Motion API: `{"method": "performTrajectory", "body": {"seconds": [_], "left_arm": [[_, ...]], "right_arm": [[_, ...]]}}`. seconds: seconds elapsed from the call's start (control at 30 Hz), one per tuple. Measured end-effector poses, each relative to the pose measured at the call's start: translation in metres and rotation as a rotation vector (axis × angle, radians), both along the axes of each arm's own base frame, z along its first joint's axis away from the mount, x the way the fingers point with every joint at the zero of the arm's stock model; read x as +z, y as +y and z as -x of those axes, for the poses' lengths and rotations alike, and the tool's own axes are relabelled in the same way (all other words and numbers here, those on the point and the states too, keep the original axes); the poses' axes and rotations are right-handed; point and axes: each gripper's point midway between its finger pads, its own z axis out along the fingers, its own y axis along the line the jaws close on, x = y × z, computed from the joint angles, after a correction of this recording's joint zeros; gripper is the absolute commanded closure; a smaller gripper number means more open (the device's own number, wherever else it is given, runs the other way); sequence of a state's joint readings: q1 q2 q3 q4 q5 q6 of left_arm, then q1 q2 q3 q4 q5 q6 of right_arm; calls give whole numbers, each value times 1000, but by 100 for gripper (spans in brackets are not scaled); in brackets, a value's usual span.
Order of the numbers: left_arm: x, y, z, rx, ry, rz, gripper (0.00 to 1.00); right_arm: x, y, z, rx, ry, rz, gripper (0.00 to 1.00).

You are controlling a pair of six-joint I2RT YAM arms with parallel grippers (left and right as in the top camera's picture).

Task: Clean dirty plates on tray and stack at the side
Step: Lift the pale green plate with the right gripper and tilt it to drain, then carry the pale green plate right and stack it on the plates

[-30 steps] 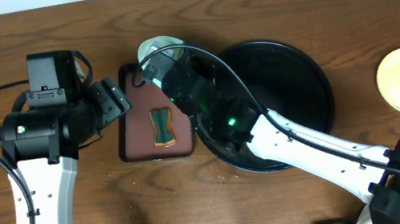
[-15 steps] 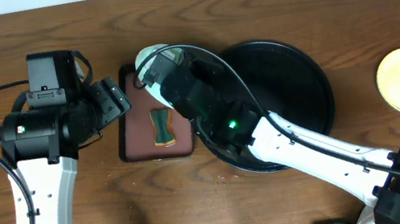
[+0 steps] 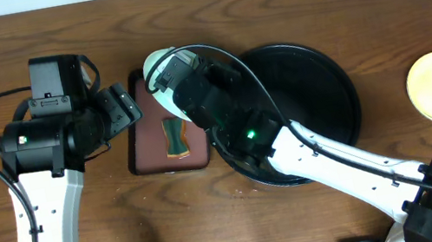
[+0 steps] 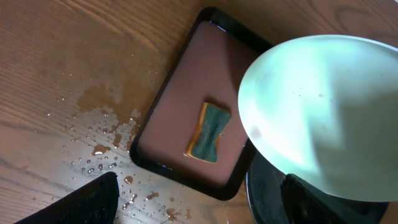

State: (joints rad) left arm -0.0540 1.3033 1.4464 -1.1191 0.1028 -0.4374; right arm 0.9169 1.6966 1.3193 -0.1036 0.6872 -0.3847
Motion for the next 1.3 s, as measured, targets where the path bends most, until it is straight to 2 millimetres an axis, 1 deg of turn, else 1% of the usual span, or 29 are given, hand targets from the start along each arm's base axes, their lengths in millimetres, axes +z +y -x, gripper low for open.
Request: {"method": "performTrajectory", "body": {"seconds": [0.1, 0.17, 0.23, 0.3, 0.33, 0.4, 0.47, 0.5, 0.57, 0.63, 0.73, 0.77, 0.8, 0.9, 0.93, 0.97, 1.0, 1.1, 1.2, 1.3], "left_arm": [[0, 0, 0, 0, 0, 0, 16], [0, 0, 0, 0, 0, 0, 16], [0, 0, 0, 0, 0, 0, 16], [0, 0, 0, 0, 0, 0, 16], [0, 0, 0, 0, 0, 0, 16], [0, 0, 0, 0, 0, 0, 16], [0, 0, 0, 0, 0, 0, 16], [0, 0, 0, 0, 0, 0, 16], [0, 0, 0, 0, 0, 0, 16], [0, 0, 0, 0, 1, 0, 16], [0, 0, 0, 0, 1, 0, 16], [0, 0, 0, 0, 0, 0, 16], [0, 0, 0, 0, 1, 0, 16], [0, 0, 0, 0, 0, 0, 16], [0, 0, 0, 0, 0, 0, 16], [0, 0, 0, 0, 0, 0, 16], [0, 0, 0, -1, 0, 0, 16], [0, 0, 0, -1, 0, 0, 16], [0, 0, 0, 0, 0, 0, 16], [0, 0, 0, 0, 0, 0, 16]], "right_arm": [[-4, -2, 0, -14, 23, -27, 99], [-15, -6, 1, -26, 77, -57, 99], [-31, -14, -1, -50, 170, -134, 99], [-46, -29, -8, -98, 274, -246, 99], [-53, -39, -16, -128, 348, -352, 99], [-57, -59, -31, -184, 424, -494, 99], [-53, -98, -51, -268, 494, -679, 99], [-50, -118, -58, -307, 514, -751, 99], [-42, -172, -70, -412, 534, -878, 99], [-37, -235, -70, -549, 538, -972, 99], [-41, -308, -54, -735, 552, -1056, 99], [-44, -328, -49, -790, 554, -1078, 99], [-52, -358, -37, -880, 575, -1106, 99], [-65, -411, -9, -1030, 601, -1151, 99], [-67, -427, -3, -1070, 590, -1161, 99], [-70, -450, 7, -1126, 574, -1176, 99], [-72, -467, 16, -1173, 562, -1187, 99], [-87, -514, 49, -1331, 552, -1213, 99], [-109, -544, 76, -1449, 581, -1241, 99], [-133, -569, 98, -1551, 615, -1273, 99]]}}
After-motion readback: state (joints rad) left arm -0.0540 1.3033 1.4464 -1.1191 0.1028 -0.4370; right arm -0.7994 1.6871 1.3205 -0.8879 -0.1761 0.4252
